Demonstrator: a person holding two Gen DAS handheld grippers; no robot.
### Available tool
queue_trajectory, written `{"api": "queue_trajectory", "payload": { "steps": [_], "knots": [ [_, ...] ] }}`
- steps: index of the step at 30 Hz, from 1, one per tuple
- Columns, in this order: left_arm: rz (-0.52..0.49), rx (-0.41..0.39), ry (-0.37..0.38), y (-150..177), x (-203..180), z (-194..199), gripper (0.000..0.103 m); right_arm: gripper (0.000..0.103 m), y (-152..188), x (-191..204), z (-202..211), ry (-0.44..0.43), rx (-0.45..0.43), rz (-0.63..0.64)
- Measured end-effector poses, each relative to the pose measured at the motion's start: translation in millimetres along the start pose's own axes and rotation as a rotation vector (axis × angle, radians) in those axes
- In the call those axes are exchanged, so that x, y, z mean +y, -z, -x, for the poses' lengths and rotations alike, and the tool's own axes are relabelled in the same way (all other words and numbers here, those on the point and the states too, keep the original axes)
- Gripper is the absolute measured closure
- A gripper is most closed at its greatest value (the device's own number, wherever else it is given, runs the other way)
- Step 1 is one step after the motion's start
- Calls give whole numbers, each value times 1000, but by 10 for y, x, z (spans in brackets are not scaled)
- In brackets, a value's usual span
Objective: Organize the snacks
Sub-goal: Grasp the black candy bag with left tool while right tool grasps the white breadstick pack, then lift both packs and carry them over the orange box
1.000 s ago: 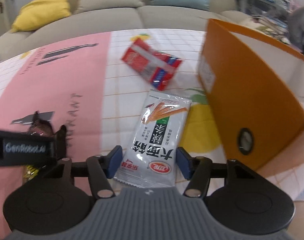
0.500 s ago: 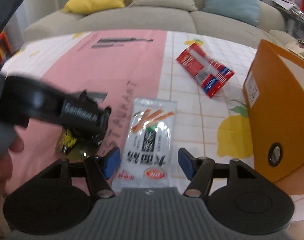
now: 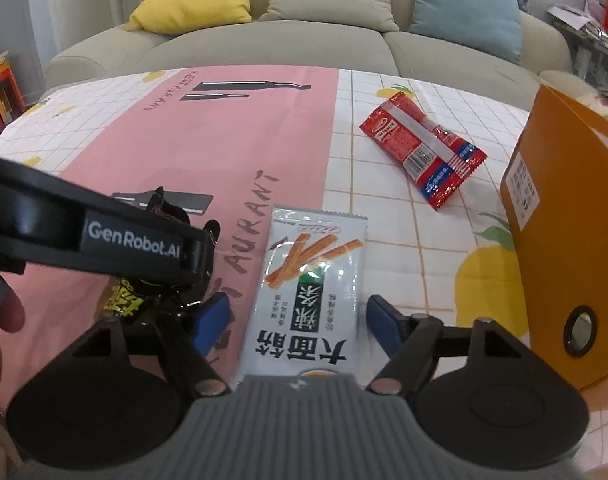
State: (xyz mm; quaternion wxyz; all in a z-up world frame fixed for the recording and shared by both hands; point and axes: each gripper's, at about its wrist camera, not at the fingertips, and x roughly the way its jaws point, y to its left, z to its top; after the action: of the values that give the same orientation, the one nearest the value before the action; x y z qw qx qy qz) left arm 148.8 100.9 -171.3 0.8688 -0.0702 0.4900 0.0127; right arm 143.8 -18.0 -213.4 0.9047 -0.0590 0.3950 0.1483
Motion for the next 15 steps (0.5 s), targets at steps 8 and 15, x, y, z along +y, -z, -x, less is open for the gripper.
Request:
{"api": "queue_trajectory", "payload": {
  "steps": [8, 15],
  "knots": [
    [-44, -16, -29, 38, -97, -15, 40, 49, 13, -24, 29, 5, -20, 1],
    [9, -16, -28, 8, -52, 4, 47, 55, -10, -68, 33, 17, -11, -21]
  ]
}}
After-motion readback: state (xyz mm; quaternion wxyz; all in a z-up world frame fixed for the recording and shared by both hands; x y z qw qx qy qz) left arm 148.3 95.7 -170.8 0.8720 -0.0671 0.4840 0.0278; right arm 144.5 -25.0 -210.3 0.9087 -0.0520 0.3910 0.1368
